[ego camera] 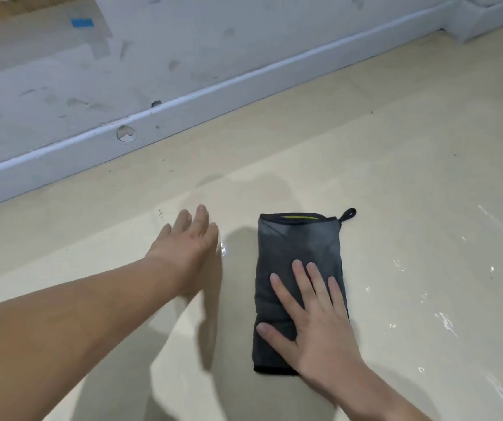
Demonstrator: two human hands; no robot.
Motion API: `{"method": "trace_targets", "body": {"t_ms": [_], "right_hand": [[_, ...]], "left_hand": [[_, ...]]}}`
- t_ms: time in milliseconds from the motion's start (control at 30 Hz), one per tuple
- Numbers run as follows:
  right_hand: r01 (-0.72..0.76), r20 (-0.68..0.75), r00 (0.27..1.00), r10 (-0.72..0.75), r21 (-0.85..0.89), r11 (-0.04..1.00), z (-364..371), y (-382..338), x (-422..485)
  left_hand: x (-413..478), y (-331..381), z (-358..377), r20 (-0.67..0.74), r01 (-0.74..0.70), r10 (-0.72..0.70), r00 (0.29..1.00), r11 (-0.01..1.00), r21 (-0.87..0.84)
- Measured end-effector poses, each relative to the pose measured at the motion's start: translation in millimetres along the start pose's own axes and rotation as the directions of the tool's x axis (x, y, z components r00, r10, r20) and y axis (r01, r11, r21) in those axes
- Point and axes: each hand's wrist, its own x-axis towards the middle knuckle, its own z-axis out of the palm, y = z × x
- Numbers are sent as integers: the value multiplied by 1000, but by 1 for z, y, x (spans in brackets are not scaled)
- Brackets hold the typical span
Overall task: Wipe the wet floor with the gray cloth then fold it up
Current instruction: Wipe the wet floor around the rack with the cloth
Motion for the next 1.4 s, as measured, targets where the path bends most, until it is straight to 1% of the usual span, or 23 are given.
{"method": "trace_targets", "body": {"t_ms": [67, 100, 167, 200, 267, 367, 433, 567, 633, 667, 733, 767, 833, 867, 933, 967, 1000, 1033, 1100, 1167, 1233, 1333, 1400], "right_hand": [[-28, -22, 999, 28, 11, 1000, -5, 18, 9], [-62, -26, 998, 62, 11, 998, -11, 27, 17], [-142, 7, 990, 142, 7, 990, -25, 47, 33], [-181, 23, 983, 181, 6, 983, -31, 59, 41], [-251, 40, 967, 250, 21, 968, -43, 82, 57], [-333, 18, 943, 332, 63, 941, -53, 105, 79], [-396, -6, 918, 397, 62, 916, -53, 108, 93], [-536, -76, 837, 542, 85, 840, -48, 94, 127], [-562, -84, 817, 571, 110, 820, -50, 81, 154], [-554, -71, 825, 561, 102, 827, -52, 74, 166], [-469, -27, 882, 471, 61, 881, -56, 61, 195], [-395, -21, 918, 395, 31, 918, -59, 57, 208], [-197, 9, 980, 197, -41, 980, -68, 58, 231], [-95, 57, 993, 99, -68, 993, -74, 64, 239], [54, 159, 986, -39, -88, 995, -88, 85, 252], [91, 187, 980, -73, -93, 992, -94, 97, 257], [94, 193, 978, -75, -92, 991, -100, 111, 261], [61, 178, 983, -45, -85, 995, -106, 125, 264], [-96, 110, 989, 102, -57, 994, -112, 151, 264], [-286, 48, 957, 287, -31, 958, -110, 168, 255], [-410, -12, 912, 410, -10, 912, -102, 167, 241], [-475, -119, 873, 474, 21, 880, -82, 131, 222], [-442, -134, 890, 436, -13, 897, -72, 102, 205]], "left_hand": [[9, 12, -8, -1, -50, 50, 999, 999, 18], [15, 17, -13, -3, -61, 61, 998, 998, -1], [29, 27, -27, -2, -64, 64, 998, 993, -101], [36, 33, -33, 1, -53, 54, 999, 988, -146], [50, 44, -44, 21, -9, 13, 1000, 986, -168], [63, 52, -53, 63, 116, -110, 992, 989, -93], [70, 50, -55, 74, 146, -140, 987, 986, -84], [83, 44, -47, 74, 92, -80, 994, 981, -169], [85, 40, -43, 75, 76, -63, 995, 978, -192], [83, 41, -41, 74, 70, -56, 996, 977, -203], [84, 40, -39, 78, 74, -58, 995, 973, -217], [85, 41, -40, 86, 79, -62, 994, 973, -218], [88, 42, -41, 100, 90, -70, 993, 972, -218], [88, 42, -43, 112, 94, -71, 991, 971, -221], [88, 42, -45, 140, 102, -69, 988, 965, -243], [88, 42, -46, 150, 106, -69, 986, 961, -254], [87, 43, -48, 156, 105, -66, 986, 960, -260], [86, 43, -50, 164, 107, -65, 984, 959, -262], [85, 44, -52, 177, 116, -71, 982, 959, -257], [85, 46, -53, 170, 114, -72, 983, 962, -247], [86, 47, -53, 154, 109, -75, 985, 968, -224], [87, 46, -50, 146, 105, -75, 986, 973, -208], [87, 44, -46, 142, 97, -66, 988, 970, -223]]}}
